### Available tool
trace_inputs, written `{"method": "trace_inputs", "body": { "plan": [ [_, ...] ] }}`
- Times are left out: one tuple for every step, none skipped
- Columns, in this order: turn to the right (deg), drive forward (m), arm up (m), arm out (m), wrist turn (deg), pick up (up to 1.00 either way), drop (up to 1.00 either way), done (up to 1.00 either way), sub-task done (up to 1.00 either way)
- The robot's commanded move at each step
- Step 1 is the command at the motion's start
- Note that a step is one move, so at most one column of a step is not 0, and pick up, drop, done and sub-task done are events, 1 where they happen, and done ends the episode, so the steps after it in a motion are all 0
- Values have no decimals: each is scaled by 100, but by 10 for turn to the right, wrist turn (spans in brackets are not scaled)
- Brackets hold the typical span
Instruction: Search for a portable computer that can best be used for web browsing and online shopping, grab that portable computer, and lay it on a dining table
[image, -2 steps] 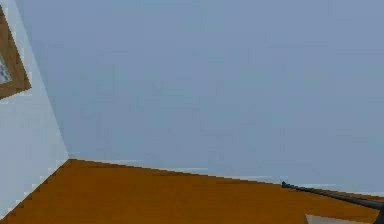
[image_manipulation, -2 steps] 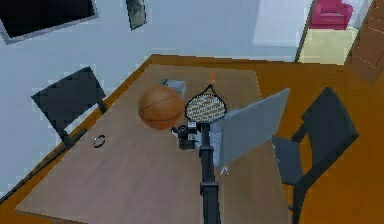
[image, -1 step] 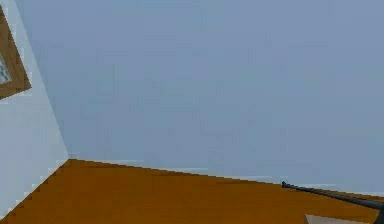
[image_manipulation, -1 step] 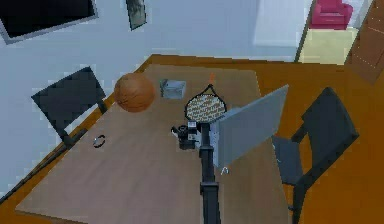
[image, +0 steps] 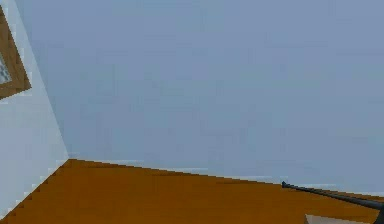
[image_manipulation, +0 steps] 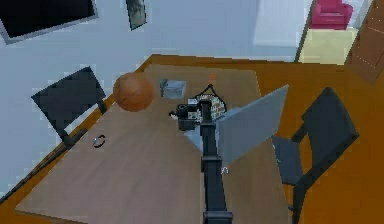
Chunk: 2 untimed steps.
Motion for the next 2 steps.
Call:
{"method": "trace_inputs", "body": {
  "plan": [
    [0, 0, 0, -8, 0, 0, 0, 0, 0],
    [0, 0, 0, 0, 0, 0, 0, 100, 0]
  ]
}}
